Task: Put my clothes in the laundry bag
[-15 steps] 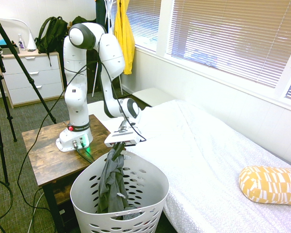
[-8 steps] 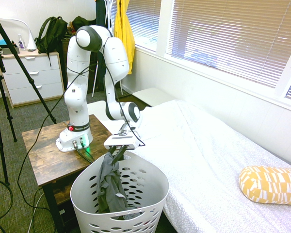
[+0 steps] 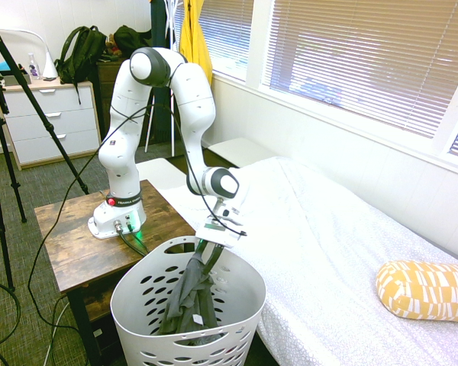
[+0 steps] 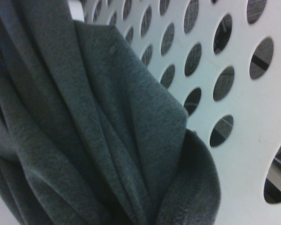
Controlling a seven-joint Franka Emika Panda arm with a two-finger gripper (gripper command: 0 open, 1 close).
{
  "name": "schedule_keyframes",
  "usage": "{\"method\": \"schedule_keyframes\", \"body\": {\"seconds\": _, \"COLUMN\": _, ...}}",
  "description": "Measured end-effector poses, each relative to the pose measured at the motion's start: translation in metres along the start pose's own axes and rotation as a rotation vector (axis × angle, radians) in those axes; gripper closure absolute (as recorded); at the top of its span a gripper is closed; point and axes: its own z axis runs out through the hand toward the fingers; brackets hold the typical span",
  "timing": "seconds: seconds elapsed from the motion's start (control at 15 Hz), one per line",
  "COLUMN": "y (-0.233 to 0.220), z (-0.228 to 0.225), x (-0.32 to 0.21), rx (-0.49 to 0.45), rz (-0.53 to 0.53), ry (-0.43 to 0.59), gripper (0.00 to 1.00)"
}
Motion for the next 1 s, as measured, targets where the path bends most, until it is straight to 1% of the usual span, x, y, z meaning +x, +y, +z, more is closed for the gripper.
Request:
{"method": "schedule_keyframes", "body": {"seconds": 0.13, "y": 0.000, "z": 0.000, "x": 0.014, "rx": 0.068, "rz": 0.102, "ry": -0.042, "gripper": 0.00}}
{"method": "schedule_keyframes", "body": {"seconds": 0.33, "y": 0.014, "z": 0.007, "x": 0.029, "rx": 0.151, "rz": 0.268, "ry": -0.119, "gripper": 0.00}}
{"method": "schedule_keyframes", "body": {"seconds": 0.6, "y": 0.021, "z": 0.005, "x": 0.041, "rx": 0.239, "rz": 0.490, "ry": -0.203, "gripper": 0.00}}
{"method": "schedule_keyframes", "body": {"seconds": 0.73, "y": 0.035, "z": -0.019, "x": 0.063, "rx": 0.303, "rz": 0.577, "ry": -0.202, "gripper": 0.00}}
{"method": "schedule_keyframes", "body": {"seconds": 0.8, "y": 0.044, "z": -0.040, "x": 0.076, "rx": 0.337, "rz": 0.605, "ry": -0.193, "gripper": 0.00}}
{"method": "schedule_keyframes", "body": {"seconds": 0.93, "y": 0.064, "z": -0.099, "x": 0.093, "rx": 0.414, "rz": 0.632, "ry": -0.161, "gripper": 0.00}}
{"method": "schedule_keyframes", "body": {"seconds": 1.0, "y": 0.070, "z": -0.134, "x": 0.096, "rx": 0.452, "rz": 0.629, "ry": -0.144, "gripper": 0.00}}
